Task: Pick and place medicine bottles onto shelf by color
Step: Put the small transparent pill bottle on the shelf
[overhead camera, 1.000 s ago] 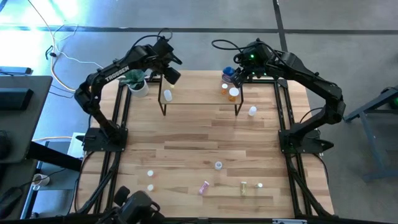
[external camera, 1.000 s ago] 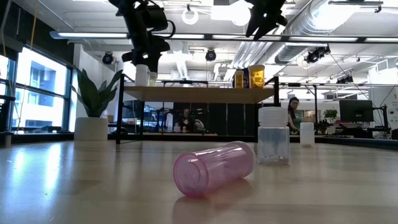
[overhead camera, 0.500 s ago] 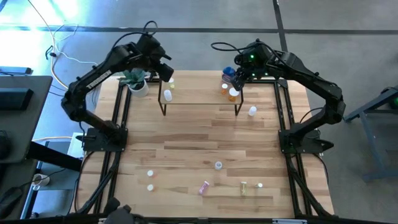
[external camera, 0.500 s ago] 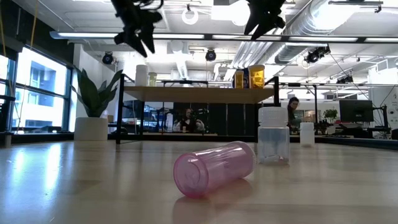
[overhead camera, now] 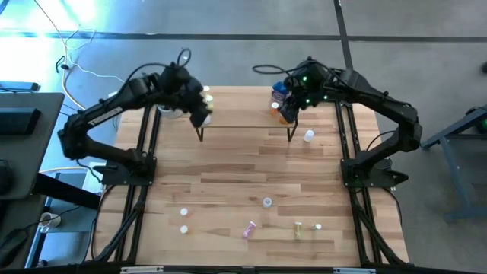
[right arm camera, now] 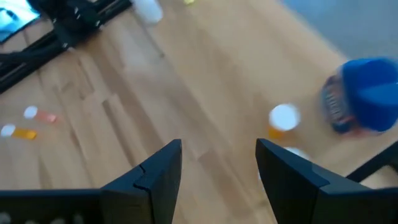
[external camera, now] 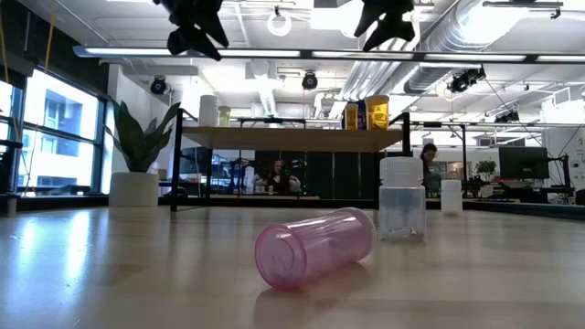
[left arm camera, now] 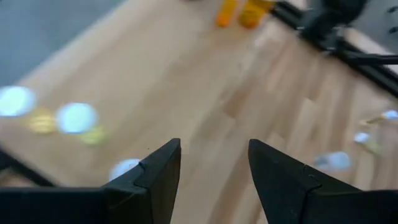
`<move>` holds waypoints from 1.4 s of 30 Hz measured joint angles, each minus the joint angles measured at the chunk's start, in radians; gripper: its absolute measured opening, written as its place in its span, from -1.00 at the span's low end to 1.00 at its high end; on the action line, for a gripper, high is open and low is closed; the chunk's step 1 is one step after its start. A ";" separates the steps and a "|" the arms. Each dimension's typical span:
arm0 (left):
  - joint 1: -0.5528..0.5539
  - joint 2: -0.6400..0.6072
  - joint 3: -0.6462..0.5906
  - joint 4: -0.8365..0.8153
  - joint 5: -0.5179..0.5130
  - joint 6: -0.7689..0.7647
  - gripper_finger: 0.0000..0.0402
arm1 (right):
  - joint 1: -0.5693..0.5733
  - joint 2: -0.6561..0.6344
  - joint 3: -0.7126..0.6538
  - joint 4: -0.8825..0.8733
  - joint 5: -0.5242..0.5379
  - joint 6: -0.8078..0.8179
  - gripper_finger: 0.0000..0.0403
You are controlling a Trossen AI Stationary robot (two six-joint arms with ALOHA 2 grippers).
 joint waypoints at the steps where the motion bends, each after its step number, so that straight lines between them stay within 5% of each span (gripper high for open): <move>1: -0.019 -0.019 -0.037 0.034 0.001 -0.015 -0.11 | 0.015 0.000 -0.009 0.000 0.000 0.013 -0.02; 17: -0.316 -0.244 -0.434 0.492 0.006 -0.213 -0.11 | 0.316 0.000 -0.252 0.072 0.110 0.354 -0.02; 32: -0.466 -0.251 -0.465 0.502 -0.010 -0.216 -0.11 | 0.565 0.000 -0.429 0.283 0.128 0.723 -0.02; 42: -0.536 -0.251 -0.465 0.488 -0.010 -0.223 -0.11 | 0.695 0.049 -0.455 0.400 0.207 0.726 0.11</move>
